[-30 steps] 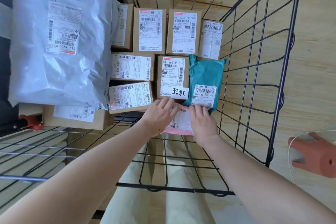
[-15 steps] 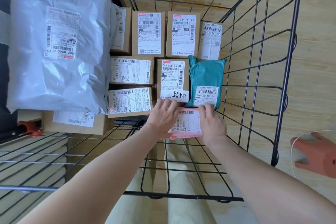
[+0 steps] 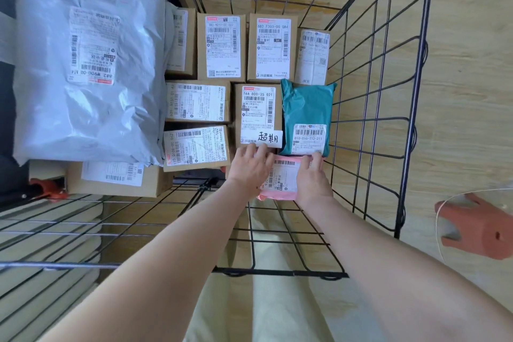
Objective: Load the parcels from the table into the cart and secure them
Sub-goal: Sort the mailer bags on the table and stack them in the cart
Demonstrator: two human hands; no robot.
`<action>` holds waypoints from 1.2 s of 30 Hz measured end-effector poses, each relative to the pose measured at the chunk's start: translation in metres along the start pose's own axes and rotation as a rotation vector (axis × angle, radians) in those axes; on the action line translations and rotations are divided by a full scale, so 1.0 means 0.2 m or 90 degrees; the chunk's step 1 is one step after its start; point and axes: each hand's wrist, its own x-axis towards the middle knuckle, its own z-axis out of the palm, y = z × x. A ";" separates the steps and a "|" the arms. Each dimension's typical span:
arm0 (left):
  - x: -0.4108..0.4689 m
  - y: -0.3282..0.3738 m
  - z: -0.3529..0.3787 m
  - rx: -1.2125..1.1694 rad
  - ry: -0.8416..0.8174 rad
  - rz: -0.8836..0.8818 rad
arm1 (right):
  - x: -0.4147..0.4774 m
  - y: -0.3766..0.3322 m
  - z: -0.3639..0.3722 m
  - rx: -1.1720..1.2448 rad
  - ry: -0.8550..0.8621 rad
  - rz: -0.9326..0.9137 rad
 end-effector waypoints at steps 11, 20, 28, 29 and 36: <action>-0.16 -0.07 -0.19 -0.337 -0.063 -0.149 | -0.15 0.03 -0.21 0.052 -0.020 -0.044; -0.54 -0.09 -0.52 -0.519 0.068 -0.296 | -0.39 -0.04 -0.56 0.147 -0.093 -0.146; -1.04 0.02 -0.78 -0.623 0.285 -0.433 | -0.76 -0.20 -0.92 0.219 -0.034 -0.333; -1.10 0.03 -0.81 -0.631 0.313 -0.450 | -0.82 -0.23 -0.96 0.216 -0.024 -0.355; -1.53 0.14 -0.93 -0.651 0.517 -0.542 | -1.20 -0.41 -1.09 0.176 0.021 -0.502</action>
